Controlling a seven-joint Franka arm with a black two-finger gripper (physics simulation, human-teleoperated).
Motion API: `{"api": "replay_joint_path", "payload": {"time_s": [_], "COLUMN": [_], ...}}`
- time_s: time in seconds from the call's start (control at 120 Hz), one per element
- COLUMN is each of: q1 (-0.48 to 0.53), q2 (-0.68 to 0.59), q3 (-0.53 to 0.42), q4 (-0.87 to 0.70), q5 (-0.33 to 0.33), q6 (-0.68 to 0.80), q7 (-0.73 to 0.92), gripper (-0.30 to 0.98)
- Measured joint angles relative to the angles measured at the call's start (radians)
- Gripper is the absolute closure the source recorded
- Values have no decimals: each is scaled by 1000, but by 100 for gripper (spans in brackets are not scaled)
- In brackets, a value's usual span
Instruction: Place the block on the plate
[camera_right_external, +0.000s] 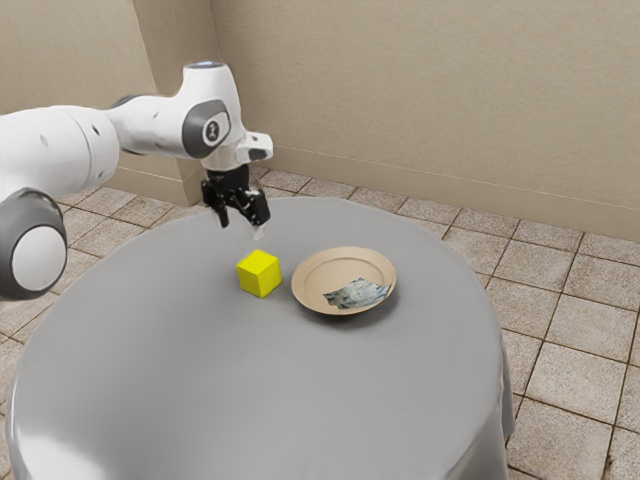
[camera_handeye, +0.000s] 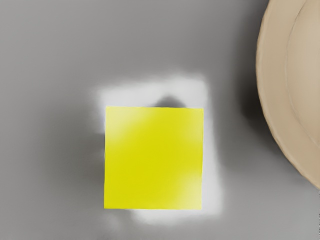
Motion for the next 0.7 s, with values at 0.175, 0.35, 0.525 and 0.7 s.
{"api": "replay_joint_path", "payload": {"time_s": [0.175, 0.35, 0.525, 0.7], "q1": [-17, -20, -17, -15], "q2": [34, 86, 112, 153], "q3": [1, -1, -2, -1], "q4": [-10, 3, 10, 9], "q5": [9, 59, 45, 40], "q6": [15, 49, 113, 174], "q7": [-13, -24, -32, -38], "gripper": [0, 0, 0, 0]}}
